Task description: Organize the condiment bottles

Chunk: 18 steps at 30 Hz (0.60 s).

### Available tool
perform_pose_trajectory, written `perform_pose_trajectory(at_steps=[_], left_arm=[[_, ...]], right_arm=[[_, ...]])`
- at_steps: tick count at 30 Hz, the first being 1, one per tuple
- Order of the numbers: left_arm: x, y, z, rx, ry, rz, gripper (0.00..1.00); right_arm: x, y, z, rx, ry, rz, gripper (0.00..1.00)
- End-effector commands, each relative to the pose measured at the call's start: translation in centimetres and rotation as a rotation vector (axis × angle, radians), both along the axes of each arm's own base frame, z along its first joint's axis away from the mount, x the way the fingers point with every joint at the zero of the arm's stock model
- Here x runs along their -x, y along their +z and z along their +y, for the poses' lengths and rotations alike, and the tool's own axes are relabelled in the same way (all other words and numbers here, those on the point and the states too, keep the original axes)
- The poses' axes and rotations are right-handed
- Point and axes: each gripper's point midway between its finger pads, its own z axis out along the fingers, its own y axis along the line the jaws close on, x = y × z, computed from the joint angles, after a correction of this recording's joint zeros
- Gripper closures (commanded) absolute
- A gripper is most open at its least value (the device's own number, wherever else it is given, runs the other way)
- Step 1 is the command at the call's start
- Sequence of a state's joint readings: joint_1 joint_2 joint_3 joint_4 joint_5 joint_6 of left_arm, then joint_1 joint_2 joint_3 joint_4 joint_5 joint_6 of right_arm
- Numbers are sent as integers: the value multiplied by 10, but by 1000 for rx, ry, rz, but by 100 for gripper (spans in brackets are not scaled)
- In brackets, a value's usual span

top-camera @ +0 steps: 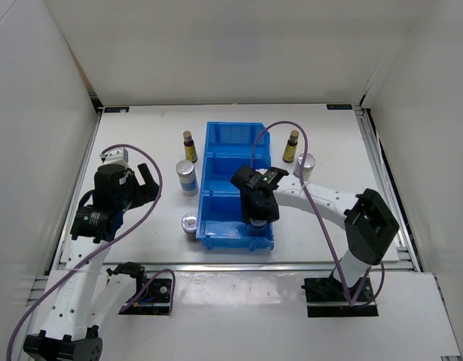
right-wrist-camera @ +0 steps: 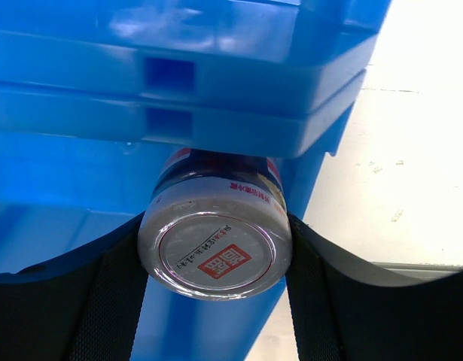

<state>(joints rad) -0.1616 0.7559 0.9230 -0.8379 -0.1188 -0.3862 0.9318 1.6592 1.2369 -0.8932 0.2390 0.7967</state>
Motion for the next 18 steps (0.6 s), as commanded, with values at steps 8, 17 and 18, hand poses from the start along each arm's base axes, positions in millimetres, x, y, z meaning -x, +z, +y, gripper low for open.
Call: perform_pose_trajectory(at_steps=[8,17,18], left_arm=[[0,4,-4,17,-13,-12,0],[-1,2,-4,15,-13,-3,0],[-1,2,-4,15,-13,-3,0]], right_arm=[[1,-2,-38,85,-66,-15,95],[2,3,-36,71,-53,-11,71],[2,3,-36,71,-53,-11,52]])
